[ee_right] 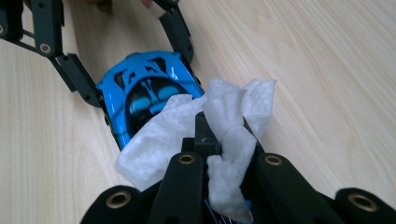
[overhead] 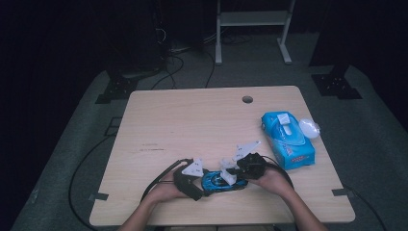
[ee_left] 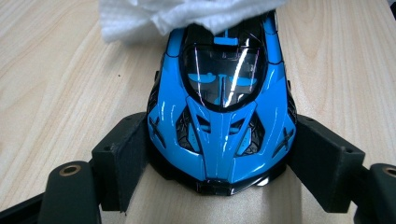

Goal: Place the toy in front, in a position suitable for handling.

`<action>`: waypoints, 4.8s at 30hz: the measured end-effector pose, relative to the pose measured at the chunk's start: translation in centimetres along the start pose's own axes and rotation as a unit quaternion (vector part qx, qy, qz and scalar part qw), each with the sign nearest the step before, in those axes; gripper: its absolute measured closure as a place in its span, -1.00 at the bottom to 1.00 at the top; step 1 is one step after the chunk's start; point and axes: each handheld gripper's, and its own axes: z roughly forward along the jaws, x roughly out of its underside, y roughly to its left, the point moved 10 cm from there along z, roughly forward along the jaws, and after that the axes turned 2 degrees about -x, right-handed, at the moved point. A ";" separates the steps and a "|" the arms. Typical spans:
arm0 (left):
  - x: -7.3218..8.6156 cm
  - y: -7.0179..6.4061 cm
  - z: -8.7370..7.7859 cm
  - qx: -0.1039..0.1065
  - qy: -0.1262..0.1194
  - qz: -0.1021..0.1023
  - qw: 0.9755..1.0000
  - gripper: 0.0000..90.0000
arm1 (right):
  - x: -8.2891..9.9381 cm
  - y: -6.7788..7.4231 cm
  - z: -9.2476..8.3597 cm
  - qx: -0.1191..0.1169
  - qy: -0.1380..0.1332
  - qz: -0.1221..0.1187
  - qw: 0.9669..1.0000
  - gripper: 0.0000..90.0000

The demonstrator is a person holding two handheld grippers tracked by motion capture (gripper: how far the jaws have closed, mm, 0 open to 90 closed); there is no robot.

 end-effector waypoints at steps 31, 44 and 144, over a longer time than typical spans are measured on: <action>-0.2 0.0 0.2 -0.001 -0.006 -0.002 1.000 -0.48 | -1.6 0.1 2.1 -0.026 -0.024 0.021 0.999 0.87; -0.3 -0.1 0.3 -0.002 -0.004 -0.003 1.000 -0.48 | -1.0 0.1 1.4 -0.020 -0.056 0.037 0.998 0.86; -0.3 0.0 0.4 -0.002 -0.007 -0.001 1.000 -0.47 | 4.8 -0.6 -4.0 0.029 -0.062 0.070 0.995 0.86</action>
